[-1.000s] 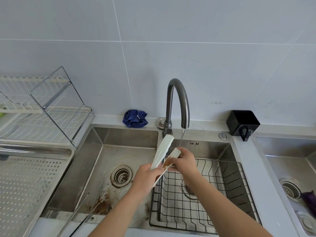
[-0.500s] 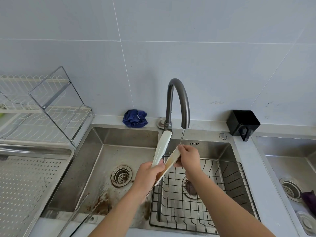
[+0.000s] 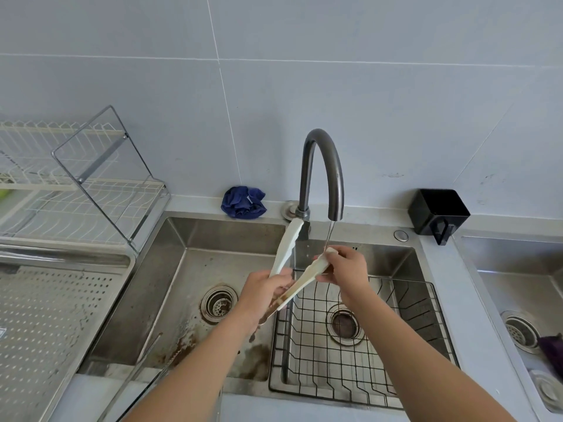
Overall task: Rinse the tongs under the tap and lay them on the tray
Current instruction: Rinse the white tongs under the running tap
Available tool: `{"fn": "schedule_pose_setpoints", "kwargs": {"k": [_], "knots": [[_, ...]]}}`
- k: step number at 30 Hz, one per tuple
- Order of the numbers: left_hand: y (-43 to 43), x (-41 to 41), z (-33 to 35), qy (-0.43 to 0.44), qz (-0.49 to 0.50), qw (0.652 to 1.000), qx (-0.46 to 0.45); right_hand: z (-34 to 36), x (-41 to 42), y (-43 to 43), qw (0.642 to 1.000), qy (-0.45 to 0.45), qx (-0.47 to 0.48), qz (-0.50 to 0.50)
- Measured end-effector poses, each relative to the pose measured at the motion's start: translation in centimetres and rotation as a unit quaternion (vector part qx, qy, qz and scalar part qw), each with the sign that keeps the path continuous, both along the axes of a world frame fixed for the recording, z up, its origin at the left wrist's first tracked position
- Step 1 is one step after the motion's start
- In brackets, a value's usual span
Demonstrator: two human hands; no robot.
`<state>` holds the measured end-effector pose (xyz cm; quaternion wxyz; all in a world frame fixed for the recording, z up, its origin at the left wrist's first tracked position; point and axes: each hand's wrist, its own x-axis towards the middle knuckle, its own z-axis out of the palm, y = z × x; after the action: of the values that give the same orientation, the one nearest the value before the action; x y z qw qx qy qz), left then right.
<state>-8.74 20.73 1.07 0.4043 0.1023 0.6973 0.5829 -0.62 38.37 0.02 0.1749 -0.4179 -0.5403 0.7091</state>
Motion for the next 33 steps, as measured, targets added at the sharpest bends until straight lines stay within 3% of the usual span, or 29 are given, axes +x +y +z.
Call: {"fn": "schedule_pose_setpoints", "kwargs": {"k": [4, 9, 13, 19, 23, 30, 33], "knots": [[0.4, -0.5, -0.1, 0.036, -0.057, 0.997, -0.047, -0.3, 0.1, 0.8, 0.998, -0.022, 0.025, -0.059], [0.5, -0.2, -0.8, 0.043, -0.065, 0.996, -0.05, -0.7, 0.3, 1.2, 0.997, -0.056, 0.055, 0.017], [0.8, 0.1, -0.9, 0.055, -0.048, 0.996, -0.042, -0.4, 0.1, 1.6, 0.99, -0.083, 0.114, -0.023], [1.3, 1.7, -2.2, 0.098, -0.02, 0.994, -0.043, -1.3, 0.3, 0.8, 0.999, -0.042, 0.021, -0.028], [0.8, 2.9, -2.7, 0.05, -0.005, 0.998, -0.022, -1.6, 0.3, 0.7, 0.994, -0.067, 0.072, -0.047], [0.6, 4.2, -2.9, -0.005, 0.066, 0.998, -0.013, -1.5, -0.6, -0.5, 0.997, 0.01, -0.073, 0.016], [0.5, 4.4, -2.9, -0.03, 0.082, 0.996, -0.002, -1.2, -0.8, -0.5, 0.997, 0.015, -0.07, -0.009]]}}
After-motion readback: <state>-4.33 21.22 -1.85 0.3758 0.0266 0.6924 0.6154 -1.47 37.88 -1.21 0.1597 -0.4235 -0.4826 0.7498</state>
